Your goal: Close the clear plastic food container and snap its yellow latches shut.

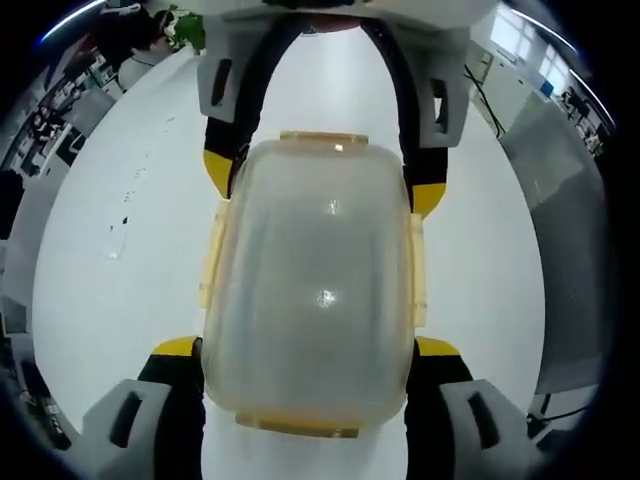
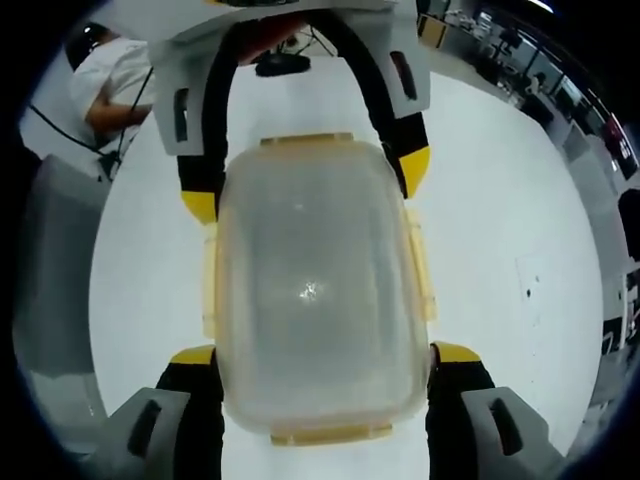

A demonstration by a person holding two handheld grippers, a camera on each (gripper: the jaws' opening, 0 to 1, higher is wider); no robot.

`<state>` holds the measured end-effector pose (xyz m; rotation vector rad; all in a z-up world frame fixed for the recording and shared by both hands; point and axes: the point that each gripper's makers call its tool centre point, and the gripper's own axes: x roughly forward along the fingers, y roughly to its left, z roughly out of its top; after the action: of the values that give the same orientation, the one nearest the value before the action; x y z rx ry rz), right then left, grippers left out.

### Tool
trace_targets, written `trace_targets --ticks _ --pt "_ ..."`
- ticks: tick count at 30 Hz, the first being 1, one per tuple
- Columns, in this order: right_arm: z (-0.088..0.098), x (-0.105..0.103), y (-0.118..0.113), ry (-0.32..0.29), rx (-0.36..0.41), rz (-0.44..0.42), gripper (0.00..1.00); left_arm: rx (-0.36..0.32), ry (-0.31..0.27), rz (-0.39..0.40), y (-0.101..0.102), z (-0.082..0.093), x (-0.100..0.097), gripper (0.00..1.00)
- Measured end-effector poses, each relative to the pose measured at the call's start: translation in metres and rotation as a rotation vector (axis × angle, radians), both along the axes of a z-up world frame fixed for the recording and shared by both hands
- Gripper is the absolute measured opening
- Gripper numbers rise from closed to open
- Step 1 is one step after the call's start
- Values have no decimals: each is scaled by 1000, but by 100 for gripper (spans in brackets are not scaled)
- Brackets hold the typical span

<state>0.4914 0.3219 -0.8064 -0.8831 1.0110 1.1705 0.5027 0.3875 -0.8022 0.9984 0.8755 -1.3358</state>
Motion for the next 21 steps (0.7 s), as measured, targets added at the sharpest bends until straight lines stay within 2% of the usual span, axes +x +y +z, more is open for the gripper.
trace_targets --ticks 8,16,19,21 --pt "1 1 0 -5 7 3 84 22 0 -9 0 1 0 83" --pt "3 2 1 -6 33 18 85 14 1 -17 0 1 2 84" --pt "3 7 0 -34 34 35 92 20 5 -31 0 2 2 85" --pt "8 10 4 -47 68 34 95 17 5 -42 -1 1 2 89"
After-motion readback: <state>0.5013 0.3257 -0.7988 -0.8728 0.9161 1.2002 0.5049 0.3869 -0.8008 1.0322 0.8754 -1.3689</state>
